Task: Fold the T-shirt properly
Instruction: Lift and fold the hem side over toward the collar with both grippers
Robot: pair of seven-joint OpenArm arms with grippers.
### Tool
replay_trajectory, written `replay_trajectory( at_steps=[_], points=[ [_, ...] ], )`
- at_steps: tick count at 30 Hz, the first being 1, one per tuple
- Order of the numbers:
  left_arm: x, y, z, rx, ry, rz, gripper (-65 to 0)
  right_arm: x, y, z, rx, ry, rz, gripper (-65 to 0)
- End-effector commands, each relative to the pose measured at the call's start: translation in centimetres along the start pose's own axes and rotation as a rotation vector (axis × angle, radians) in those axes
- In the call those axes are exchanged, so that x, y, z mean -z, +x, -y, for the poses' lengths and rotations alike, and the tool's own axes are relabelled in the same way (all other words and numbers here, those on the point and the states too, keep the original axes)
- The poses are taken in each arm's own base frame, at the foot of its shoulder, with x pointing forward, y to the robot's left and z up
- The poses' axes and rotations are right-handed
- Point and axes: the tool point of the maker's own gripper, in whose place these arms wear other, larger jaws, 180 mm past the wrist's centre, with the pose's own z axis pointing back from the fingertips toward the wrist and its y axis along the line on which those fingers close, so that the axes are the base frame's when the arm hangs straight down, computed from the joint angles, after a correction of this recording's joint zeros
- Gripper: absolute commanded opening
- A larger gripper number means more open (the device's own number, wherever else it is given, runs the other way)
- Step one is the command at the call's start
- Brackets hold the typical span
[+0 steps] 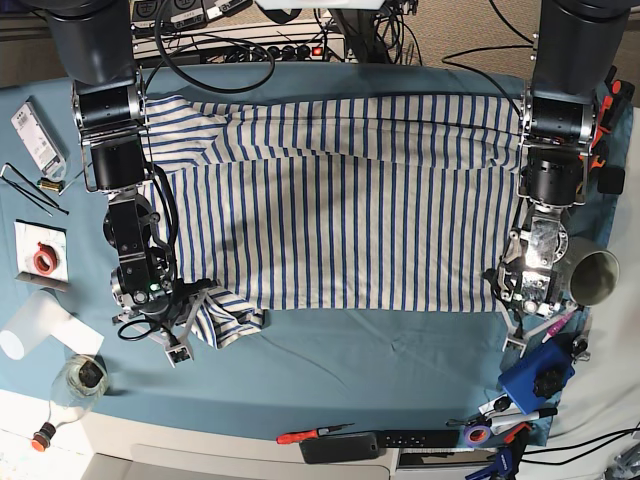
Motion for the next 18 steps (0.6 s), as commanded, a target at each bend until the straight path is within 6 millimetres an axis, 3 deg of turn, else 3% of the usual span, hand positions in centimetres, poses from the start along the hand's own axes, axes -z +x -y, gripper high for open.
replay_trajectory(
  at_steps=[1,6,10,18],
  points=[
    [-1.3,3.0,-2.3,-0.020,0.049,0.067,-65.0,-0.8,2.3,1.7,0.004,-0.036,0.061,-65.0],
    [-1.7,3.6,-2.7,-0.026,0.054,0.071,-65.0,-0.8,2.4,1.8,0.005,-0.037,0.064,-65.0],
    [-1.6,2.7,-2.7,-0.028,0.053,0.023,-65.0,-1.1,2.8,2.1,0.022,-0.057,0.073,-65.0],
    [-3.0,2.7,-3.2,-0.053,0.072,-0.020,-65.0,-4.0,5.5,2.2,0.010,-0.081,0.119,-65.0]
  ],
)
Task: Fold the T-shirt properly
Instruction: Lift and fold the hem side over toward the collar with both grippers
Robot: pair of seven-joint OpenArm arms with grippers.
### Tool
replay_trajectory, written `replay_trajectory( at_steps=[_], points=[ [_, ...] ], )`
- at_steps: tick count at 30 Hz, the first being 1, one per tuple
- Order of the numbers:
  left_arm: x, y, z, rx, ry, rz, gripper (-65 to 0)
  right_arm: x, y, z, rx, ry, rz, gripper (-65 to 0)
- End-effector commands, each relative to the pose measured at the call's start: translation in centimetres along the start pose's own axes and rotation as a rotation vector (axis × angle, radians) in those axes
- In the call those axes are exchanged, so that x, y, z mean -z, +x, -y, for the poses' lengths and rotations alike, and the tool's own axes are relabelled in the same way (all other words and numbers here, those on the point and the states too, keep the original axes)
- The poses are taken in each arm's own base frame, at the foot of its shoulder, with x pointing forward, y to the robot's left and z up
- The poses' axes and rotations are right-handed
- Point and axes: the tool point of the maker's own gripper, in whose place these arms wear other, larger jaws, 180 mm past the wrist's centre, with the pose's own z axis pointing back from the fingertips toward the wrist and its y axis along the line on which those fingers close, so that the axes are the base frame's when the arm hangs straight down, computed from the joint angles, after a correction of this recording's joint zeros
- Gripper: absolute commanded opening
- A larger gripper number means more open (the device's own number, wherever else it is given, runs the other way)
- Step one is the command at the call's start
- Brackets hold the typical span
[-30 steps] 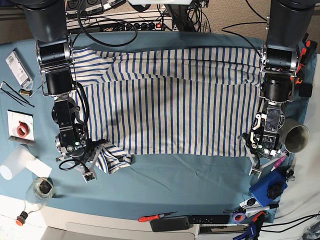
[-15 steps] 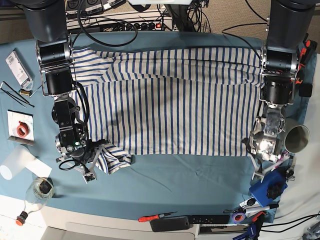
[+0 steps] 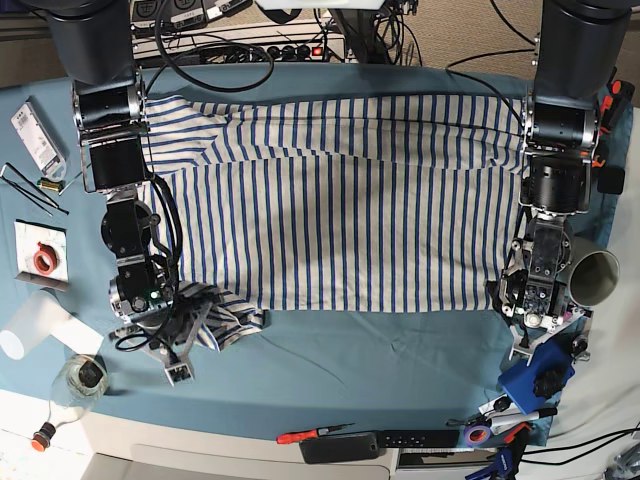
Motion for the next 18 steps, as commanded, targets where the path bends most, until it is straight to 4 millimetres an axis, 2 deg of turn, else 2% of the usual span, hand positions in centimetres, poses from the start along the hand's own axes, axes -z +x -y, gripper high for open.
replay_trajectory(
  at_steps=[1,8,11,15,18],
  points=[
    [-1.7,2.7,-2.0,-0.026,0.038,0.069,-65.0,-0.8,2.1,1.7,0.005,-0.036,0.052,-65.0],
    [-5.3,4.9,-1.3,-0.069,-0.025,0.145,-65.0,-0.8,0.9,1.8,0.006,-0.038,-0.011,-65.0],
    [-6.6,5.6,-1.7,-0.072,-0.014,0.178,-65.0,-0.9,0.4,2.1,0.017,-0.048,-0.039,-65.0],
    [-6.6,5.3,-1.9,-0.069,-0.005,0.169,-65.0,-1.0,-0.3,2.9,0.065,-0.055,-0.070,-65.0],
    [-6.0,4.2,-2.3,-0.065,0.006,0.139,-65.0,-1.3,-0.5,3.9,0.133,-0.048,-0.074,-65.0]
  ],
)
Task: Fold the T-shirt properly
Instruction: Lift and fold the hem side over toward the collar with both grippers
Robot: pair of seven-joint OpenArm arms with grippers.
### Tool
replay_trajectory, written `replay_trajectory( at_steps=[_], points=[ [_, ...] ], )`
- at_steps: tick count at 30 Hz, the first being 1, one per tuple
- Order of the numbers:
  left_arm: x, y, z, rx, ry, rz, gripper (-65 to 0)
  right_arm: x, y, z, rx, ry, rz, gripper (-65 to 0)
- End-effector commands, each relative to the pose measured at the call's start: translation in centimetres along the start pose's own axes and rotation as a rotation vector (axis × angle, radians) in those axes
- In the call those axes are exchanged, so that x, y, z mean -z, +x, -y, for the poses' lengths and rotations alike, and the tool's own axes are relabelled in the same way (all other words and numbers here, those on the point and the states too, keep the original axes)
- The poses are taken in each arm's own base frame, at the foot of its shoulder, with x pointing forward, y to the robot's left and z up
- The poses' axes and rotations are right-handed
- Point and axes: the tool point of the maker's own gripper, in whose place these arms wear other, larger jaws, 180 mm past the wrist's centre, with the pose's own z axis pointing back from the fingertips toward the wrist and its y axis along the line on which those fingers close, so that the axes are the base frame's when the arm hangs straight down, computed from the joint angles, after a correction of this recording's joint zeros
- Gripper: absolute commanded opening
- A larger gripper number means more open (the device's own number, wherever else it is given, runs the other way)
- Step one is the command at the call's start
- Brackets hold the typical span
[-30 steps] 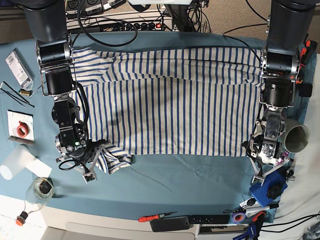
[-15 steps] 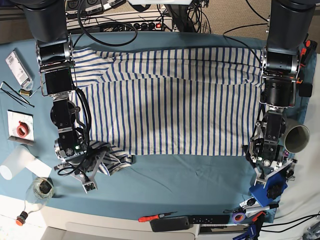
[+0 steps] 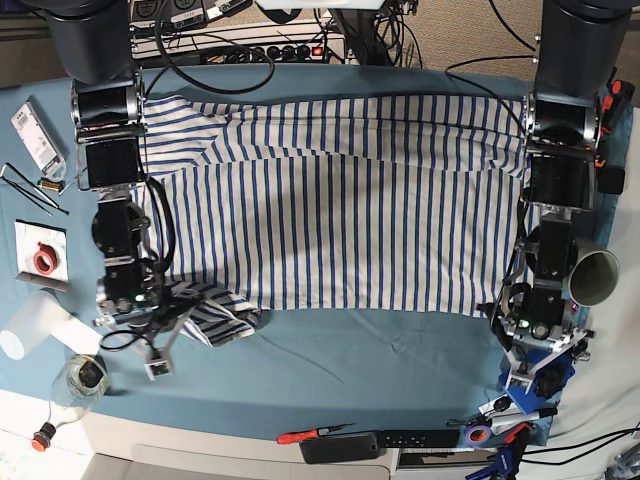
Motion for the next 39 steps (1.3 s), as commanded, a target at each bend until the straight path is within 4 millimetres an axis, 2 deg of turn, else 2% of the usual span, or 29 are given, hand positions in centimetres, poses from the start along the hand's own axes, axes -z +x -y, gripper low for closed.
replay_trajectory(
  at_steps=[1,4,7,14,21,24,28,35,39],
  points=[
    [-0.7,1.1,-2.1,-0.016,0.048,0.029,-65.0,-1.2,2.4,1.8,0.044,-0.021,0.067,-65.0],
    [-0.1,-0.6,-3.3,-0.027,0.074,-0.007,-65.0,-1.5,2.2,2.8,0.128,0.015,0.069,-65.0],
    [0.2,-1.6,-4.1,-0.030,0.075,-0.023,-65.0,-1.8,2.1,2.9,0.172,0.077,0.075,-65.0],
    [-0.7,-0.8,-4.6,-0.035,0.075,0.017,-65.0,-2.5,1.8,2.6,0.190,0.119,0.084,-65.0],
    [-0.6,-1.4,-4.3,-0.029,0.070,0.004,-65.0,-2.6,-0.7,1.2,0.150,0.123,0.064,-65.0],
    [-0.9,-1.7,-3.9,-0.020,0.066,0.013,-65.0,-3.0,-1.3,1.0,0.152,0.119,0.088,-65.0],
    [-1.6,-1.9,-3.3,-0.001,0.067,0.050,-65.0,-3.5,-2.1,1.6,0.177,0.105,0.109,-65.0],
    [-1.5,-3.9,-2.0,0.026,0.051,0.043,-65.0,-3.9,-3.8,3.6,0.293,0.115,0.124,-65.0],
    [-1.7,-4.7,-2.3,0.049,0.092,0.041,-65.0,-4.2,-4.4,4.8,0.338,0.125,0.143,-65.0]
  ],
)
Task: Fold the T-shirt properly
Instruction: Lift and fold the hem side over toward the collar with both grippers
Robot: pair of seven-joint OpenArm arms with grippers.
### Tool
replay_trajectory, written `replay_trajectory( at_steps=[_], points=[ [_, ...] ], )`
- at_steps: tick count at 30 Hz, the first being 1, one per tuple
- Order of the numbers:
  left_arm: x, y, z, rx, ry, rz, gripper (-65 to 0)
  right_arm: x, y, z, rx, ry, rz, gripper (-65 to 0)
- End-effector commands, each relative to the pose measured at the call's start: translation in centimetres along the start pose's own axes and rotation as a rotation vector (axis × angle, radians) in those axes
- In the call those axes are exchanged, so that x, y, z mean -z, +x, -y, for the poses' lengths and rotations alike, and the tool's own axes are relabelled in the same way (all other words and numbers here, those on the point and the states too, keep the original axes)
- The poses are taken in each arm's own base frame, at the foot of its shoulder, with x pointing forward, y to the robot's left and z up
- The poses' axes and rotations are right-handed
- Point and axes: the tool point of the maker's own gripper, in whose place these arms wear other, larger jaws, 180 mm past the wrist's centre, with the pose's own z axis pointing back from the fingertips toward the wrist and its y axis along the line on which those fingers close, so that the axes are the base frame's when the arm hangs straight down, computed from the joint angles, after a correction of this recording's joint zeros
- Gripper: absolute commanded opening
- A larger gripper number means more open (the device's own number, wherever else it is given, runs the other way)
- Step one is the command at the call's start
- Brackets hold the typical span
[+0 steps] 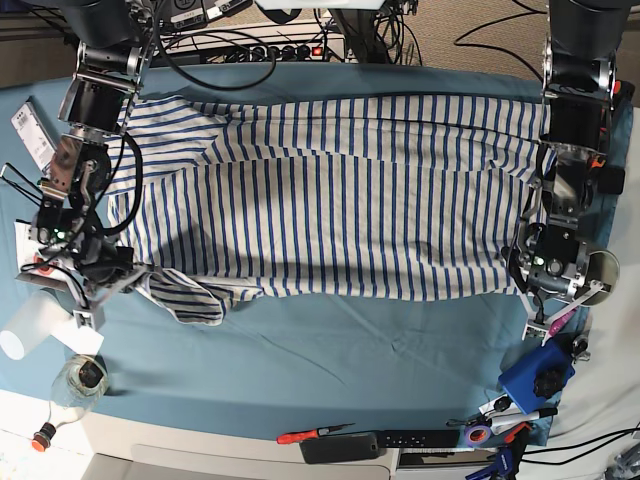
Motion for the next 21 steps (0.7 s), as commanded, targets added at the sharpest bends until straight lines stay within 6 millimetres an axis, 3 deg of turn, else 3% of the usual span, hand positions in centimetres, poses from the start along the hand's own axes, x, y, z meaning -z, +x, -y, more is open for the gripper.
replay_trajectory(
  at_steps=[1,7,13,21],
  points=[
    [-0.8,1.2,-1.6,-0.012,0.046,0.043,-65.0,-1.0,2.0,0.9,-0.006,-0.017,0.062,-65.0],
    [-1.1,-0.7,-3.1,-0.106,0.052,0.043,-65.0,-1.5,1.5,2.8,0.020,-0.058,0.049,-65.0],
    [-1.2,-2.6,-3.6,-0.247,-0.056,0.064,-65.0,-2.8,1.6,3.6,-0.026,-0.094,0.073,-65.0],
    [-1.8,-2.1,-2.2,-0.245,-0.171,0.117,-65.0,-3.7,-0.5,2.9,-0.075,-0.100,0.080,-65.0]
  ],
)
